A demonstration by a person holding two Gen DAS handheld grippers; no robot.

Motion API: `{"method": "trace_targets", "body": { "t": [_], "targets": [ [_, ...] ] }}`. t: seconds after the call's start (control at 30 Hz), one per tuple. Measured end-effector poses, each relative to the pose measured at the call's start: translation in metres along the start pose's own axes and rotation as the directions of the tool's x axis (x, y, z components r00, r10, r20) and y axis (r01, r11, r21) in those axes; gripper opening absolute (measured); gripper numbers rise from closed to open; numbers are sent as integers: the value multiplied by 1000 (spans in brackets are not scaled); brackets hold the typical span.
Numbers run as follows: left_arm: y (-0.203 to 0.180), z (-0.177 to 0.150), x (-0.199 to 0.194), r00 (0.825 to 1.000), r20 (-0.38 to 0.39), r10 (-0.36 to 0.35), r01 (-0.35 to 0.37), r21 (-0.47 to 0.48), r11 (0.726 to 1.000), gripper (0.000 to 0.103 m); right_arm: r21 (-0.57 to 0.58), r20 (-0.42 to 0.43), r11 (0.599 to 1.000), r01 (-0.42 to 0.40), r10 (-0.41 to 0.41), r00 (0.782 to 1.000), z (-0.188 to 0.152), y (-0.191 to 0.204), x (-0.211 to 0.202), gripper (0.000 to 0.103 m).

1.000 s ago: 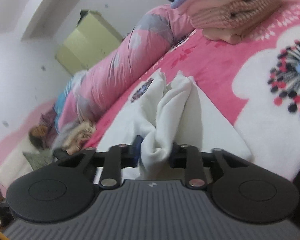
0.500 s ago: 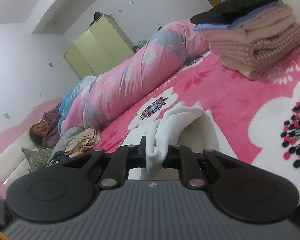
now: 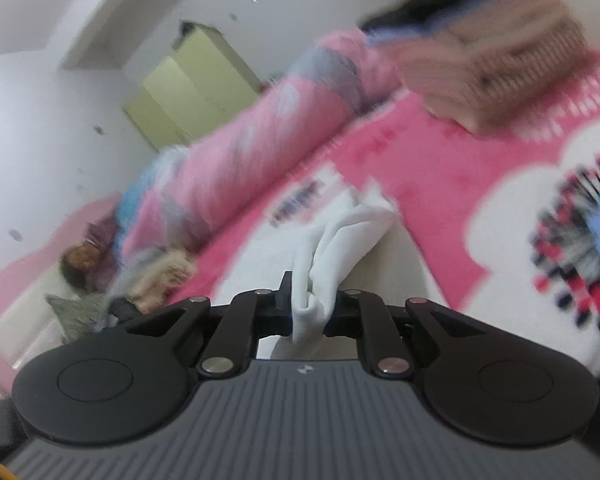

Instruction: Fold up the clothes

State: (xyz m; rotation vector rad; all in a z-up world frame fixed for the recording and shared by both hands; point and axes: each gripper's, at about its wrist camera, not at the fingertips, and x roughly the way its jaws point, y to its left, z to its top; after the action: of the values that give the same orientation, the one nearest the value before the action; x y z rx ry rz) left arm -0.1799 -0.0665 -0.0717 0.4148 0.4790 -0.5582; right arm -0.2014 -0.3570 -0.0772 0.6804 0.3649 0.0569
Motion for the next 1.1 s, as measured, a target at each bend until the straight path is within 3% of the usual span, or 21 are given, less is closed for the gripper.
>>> {"method": "trace_targets", "body": {
  "t": [0.13, 0.27, 0.4, 0.47, 0.57, 0.63, 0.77, 0.83, 0.9, 1.0, 1.07, 1.1],
  "targets": [
    [-1, 2, -5, 1000, 12, -16, 15, 36, 999, 10, 37, -30, 999, 2, -1, 1000, -3, -12, 3, 9],
    [-9, 0, -3, 1000, 1, -12, 12, 84, 996, 9, -69, -13, 998, -14, 13, 1000, 11, 3, -5, 9],
    [-6, -3, 0, 999, -12, -43, 44, 57, 997, 11, 16, -137, 998, 65, -62, 989, -8, -31, 17, 9],
    [3, -3, -2, 996, -9, -92, 92, 27, 995, 13, 63, -128, 997, 46, -38, 991, -8, -39, 14, 11],
    [23, -7, -9, 982, -3, -187, 187, -31, 982, 27, 43, -129, 997, 58, -52, 990, 1, -41, 7, 19],
    [36, -12, -16, 971, 12, -237, 238, -59, 970, 47, 30, -116, 996, 89, -85, 990, 8, -46, -3, 26],
    [57, -13, -30, 963, 56, -262, 267, -109, 958, 49, 46, -68, 973, 227, -223, 972, 20, -65, -33, 28],
    [67, -9, -35, 964, 79, -253, 262, -139, 955, 49, 49, -38, 969, 243, -241, 970, 26, -66, -48, 27],
    [72, 0, -34, 961, 113, -251, 267, -173, 948, 49, -7, 18, 973, 231, -231, 973, 32, -49, -59, 24],
    [72, 19, -25, 955, 157, -251, 281, -208, 937, 47, -178, 72, 972, 153, -142, 987, 35, -9, -59, 22],
    [61, 32, -14, 950, 172, -260, 291, -195, 937, 47, -343, 64, 935, 88, -71, 995, 28, 21, -48, 22],
    [53, 36, -7, 947, 177, -269, 299, -179, 937, 46, -410, 23, 908, 80, -77, 997, 22, 30, -38, 20]
  ]
}}
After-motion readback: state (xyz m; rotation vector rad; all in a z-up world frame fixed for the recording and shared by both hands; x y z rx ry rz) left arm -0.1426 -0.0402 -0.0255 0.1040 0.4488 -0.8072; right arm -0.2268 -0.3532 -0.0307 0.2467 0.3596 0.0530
